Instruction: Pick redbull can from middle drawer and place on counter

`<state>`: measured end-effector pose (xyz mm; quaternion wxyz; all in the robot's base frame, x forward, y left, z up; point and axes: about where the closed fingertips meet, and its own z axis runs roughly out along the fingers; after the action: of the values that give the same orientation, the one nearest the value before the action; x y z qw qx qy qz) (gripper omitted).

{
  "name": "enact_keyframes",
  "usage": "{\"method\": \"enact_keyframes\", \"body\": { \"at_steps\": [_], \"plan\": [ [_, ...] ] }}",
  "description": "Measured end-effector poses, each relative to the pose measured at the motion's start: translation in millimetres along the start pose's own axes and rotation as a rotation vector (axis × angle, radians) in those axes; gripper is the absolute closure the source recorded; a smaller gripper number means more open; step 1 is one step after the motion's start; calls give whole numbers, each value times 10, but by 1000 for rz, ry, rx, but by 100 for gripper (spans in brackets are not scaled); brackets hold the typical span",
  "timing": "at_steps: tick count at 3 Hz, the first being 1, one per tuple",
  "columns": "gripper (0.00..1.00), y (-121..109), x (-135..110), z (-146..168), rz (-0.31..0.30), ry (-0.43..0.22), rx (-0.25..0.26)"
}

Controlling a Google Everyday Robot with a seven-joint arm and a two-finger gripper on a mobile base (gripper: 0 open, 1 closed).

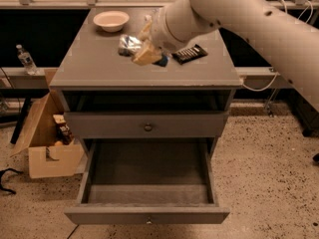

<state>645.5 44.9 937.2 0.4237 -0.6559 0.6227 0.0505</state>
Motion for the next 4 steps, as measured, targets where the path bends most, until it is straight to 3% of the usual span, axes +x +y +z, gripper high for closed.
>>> {"method": "enact_keyframes", "body": {
  "at_steps": [2, 3, 4],
  "plan": [
    [100, -491, -173, 866, 146, 91, -36],
    [74, -643, -141, 1269, 209, 149, -71],
    [50, -714, -112, 1465, 239, 177, -89]
  ]
}}
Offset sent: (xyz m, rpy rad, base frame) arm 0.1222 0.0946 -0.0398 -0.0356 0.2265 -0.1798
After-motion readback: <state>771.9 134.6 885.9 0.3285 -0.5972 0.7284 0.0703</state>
